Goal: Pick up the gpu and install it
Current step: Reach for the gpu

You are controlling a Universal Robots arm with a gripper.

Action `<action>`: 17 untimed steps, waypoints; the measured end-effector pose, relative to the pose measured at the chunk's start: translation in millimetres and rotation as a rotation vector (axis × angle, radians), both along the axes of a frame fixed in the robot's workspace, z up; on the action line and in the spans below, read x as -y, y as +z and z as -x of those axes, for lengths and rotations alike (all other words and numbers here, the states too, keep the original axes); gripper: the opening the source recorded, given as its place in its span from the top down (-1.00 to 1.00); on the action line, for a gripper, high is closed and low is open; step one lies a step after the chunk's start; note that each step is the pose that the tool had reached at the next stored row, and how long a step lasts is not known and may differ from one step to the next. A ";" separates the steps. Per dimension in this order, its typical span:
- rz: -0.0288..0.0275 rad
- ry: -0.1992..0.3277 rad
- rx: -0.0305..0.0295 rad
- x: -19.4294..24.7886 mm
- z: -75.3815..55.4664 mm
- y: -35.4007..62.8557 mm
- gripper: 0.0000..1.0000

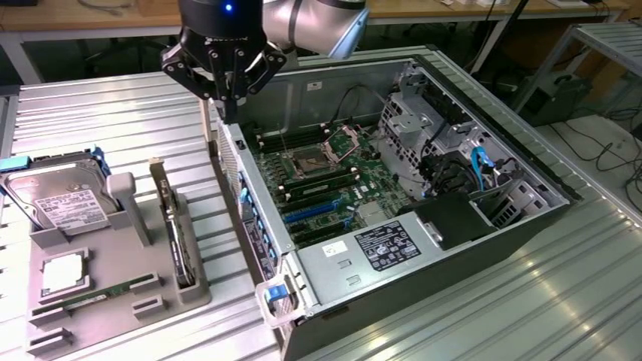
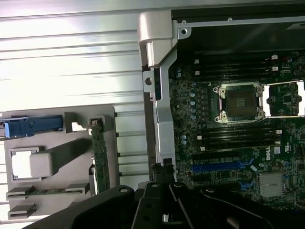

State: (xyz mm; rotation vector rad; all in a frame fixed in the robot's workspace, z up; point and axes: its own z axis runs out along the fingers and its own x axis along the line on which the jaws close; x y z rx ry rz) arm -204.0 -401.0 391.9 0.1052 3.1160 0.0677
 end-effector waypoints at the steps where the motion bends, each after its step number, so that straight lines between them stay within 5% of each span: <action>1: 0.0000 0.000 -0.0001 0.0 0.8 0.0 0.79; 17: 0.0000 0.002 -0.0008 0.9 17.5 -0.6 0.79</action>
